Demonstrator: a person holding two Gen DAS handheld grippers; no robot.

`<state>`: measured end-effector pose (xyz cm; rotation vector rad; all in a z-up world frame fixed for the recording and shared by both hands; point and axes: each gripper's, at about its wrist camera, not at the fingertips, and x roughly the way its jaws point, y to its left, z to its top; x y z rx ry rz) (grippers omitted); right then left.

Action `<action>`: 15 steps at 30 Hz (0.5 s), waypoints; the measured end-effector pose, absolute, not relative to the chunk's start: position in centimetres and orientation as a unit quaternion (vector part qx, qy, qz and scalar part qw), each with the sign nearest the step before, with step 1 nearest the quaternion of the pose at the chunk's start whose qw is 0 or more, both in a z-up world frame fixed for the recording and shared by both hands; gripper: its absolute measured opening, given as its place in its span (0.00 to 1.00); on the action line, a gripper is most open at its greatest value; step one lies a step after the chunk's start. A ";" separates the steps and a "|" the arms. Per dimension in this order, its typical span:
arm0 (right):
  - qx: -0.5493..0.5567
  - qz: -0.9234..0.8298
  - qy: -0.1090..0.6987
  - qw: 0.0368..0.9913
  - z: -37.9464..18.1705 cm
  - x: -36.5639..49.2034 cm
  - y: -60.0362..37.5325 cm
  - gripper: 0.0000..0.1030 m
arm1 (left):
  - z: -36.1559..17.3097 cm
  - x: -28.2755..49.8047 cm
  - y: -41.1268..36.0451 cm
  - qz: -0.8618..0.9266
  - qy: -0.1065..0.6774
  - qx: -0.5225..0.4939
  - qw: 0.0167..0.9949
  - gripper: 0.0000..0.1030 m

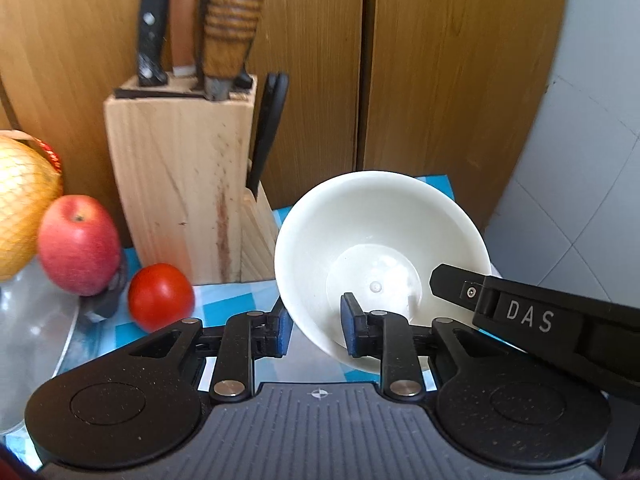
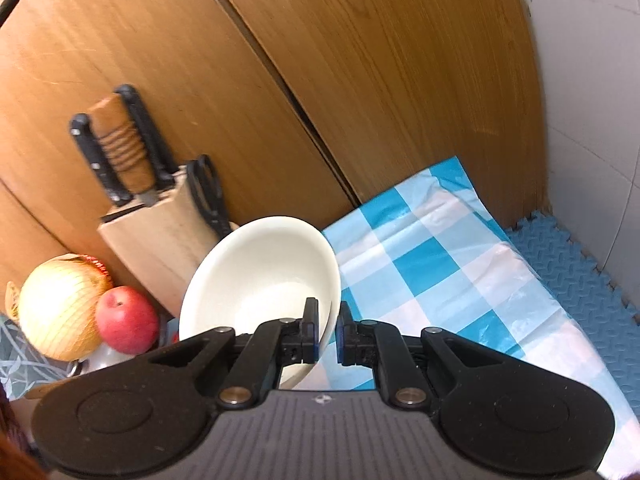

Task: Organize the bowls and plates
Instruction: 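Lift the cream bowl with both grippers and carry it over the nested bowls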

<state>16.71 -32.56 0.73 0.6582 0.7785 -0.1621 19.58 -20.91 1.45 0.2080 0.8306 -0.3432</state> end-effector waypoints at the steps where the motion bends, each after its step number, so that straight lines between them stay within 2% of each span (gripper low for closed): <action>1: 0.314 -0.076 0.370 0.871 1.0 16.4 -32.4 0.10 | 1.7 19.2 -20.7 -0.166 0.398 0.100 0.897 0.32; 15: 0.320 -0.055 0.357 0.876 3.5 12.6 -30.3 0.10 | 4.0 14.8 -18.1 -0.164 0.381 0.101 0.904 0.33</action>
